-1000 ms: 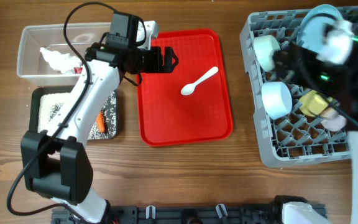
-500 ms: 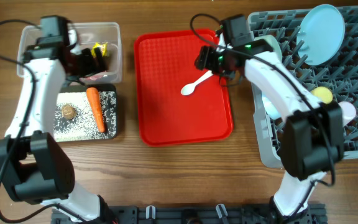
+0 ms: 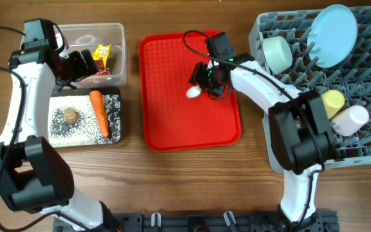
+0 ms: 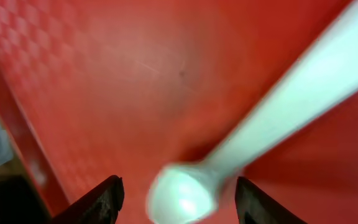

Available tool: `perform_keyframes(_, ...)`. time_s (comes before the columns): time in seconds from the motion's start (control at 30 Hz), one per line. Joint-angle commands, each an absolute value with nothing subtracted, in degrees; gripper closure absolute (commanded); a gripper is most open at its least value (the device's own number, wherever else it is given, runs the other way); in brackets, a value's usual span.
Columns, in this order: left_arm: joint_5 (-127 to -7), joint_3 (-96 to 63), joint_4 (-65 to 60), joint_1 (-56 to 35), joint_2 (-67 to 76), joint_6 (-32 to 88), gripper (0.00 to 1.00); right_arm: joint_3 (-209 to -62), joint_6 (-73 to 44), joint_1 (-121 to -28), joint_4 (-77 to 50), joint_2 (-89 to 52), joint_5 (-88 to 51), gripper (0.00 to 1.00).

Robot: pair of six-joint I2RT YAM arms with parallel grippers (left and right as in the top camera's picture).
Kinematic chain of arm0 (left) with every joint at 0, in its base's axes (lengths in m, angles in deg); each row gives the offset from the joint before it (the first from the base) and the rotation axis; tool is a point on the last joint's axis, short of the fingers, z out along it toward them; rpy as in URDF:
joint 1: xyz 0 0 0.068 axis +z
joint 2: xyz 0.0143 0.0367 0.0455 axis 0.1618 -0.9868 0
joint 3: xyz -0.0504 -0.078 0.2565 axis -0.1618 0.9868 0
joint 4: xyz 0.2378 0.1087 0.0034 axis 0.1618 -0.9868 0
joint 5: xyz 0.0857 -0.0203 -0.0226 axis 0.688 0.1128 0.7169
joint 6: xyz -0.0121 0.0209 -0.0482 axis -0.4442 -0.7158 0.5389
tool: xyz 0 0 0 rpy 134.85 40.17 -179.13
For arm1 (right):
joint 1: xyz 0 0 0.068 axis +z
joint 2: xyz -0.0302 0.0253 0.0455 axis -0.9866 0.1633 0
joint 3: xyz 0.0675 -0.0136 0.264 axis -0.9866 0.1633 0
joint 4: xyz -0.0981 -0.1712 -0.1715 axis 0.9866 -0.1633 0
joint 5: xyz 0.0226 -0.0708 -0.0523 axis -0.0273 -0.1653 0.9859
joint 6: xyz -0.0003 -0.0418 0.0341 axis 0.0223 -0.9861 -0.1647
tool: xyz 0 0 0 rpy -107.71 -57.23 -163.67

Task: Sort waste into correct bins and load items into the dishwasher rack
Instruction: 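Move the right gripper to the white spoon and grasp it, then carry the white spoon to the rack and drop it in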

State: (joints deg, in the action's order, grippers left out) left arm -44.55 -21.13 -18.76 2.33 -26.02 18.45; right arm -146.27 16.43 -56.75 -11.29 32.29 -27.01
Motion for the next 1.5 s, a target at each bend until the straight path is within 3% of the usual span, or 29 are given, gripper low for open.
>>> perform_keyframes(0.0, -44.0, -21.13, -18.78, 2.48, -25.43, 17.95, 0.0, -145.7, 18.9, -56.11, -10.63, 35.44, -26.82, 0.41)
perform_keyframes(0.1, -44.0, -21.13, -18.78, 2.48, -25.43, 17.95, 0.0, -145.73, 19.93, -56.07, -9.69, 36.77, -25.7, 0.44)
perform_keyframes(0.3, -44.0, -21.13, -18.78, 2.48, -25.43, 17.97, 0.0, -145.73, 19.82, -56.07, -4.4, 38.58, -22.73, 0.79)
perform_keyframes(0.47, -44.0, -21.13, -18.78, 2.48, -25.43, 17.95, 0.0, -145.73, 19.69, -56.09, -3.48, 38.58, -21.02, 0.96)
perform_keyframes(0.67, -44.0, -21.13, -18.78, 2.48, -25.43, 17.95, 0.0, -145.75, 11.82, -56.14, -0.29, 38.17, -24.76, 0.96)
perform_keyframes(0.87, -44.0, -21.13, -18.78, 2.48, -25.43, 17.95, 0.0, -145.75, 2.86, -56.92, -5.41, 27.92, -25.11, 0.96)
perform_keyframes(1.23, -44.0, -21.13, -18.78, 2.48, -25.43, 17.95, 0.0, -145.75, -0.05, -60.62, -18.39, 10.52, -15.73, 0.96)
perform_keyframes(1.47, -44.0, -21.13, -18.78, 2.48, -25.43, 17.95, 0.0, -145.75, -2.34, -70.04, -27.85, -2.03, -12.85, 0.96)
